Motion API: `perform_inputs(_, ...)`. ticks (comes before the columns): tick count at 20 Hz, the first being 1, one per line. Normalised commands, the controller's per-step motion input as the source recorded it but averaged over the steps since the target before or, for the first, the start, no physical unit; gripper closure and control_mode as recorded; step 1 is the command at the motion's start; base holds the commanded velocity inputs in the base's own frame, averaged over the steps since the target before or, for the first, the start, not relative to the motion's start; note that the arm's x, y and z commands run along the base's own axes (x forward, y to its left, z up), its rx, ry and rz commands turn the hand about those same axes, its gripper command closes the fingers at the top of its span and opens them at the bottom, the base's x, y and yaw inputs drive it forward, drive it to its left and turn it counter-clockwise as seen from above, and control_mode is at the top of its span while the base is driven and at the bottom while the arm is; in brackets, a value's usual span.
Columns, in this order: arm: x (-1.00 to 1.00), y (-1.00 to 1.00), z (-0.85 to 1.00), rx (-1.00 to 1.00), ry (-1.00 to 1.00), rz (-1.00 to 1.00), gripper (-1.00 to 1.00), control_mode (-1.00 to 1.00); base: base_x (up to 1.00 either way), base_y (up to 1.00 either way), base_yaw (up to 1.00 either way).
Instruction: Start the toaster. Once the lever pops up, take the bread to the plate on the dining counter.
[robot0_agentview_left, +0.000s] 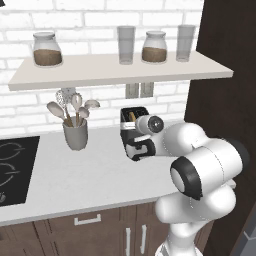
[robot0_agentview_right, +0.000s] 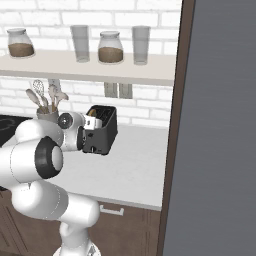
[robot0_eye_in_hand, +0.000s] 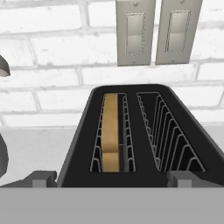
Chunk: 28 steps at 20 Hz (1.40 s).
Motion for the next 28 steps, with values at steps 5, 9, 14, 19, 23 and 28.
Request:
perform_inputs(5, 0.00, 0.00, 0.00, 0.00, 0.00, 0.00, -1.00, -1.00, 0.00, 0.00, 0.00)
perform_inputs(9, 0.00, 0.00, 0.00, 0.00, 0.00, 0.00, -1.00, -1.00, 0.00, 0.00, 0.00)
perform_inputs(14, 0.00, 0.00, 0.00, 0.00, 0.00, 0.00, -1.00, -1.00, 0.00, 0.00, 0.00)
perform_inputs(19, 0.00, 0.00, 0.00, 0.00, 0.00, 0.00, -1.00, -1.00, 0.00, 0.00, 0.00)
perform_inputs(23, 0.00, 0.00, 0.00, 0.00, 0.00, 0.00, -1.00, -1.00, 0.00, 0.00, 0.00)
perform_inputs(28, 0.00, 0.00, 0.00, 0.00, 0.00, 0.00, -1.00, -1.00, 0.00, 0.00, 0.00)
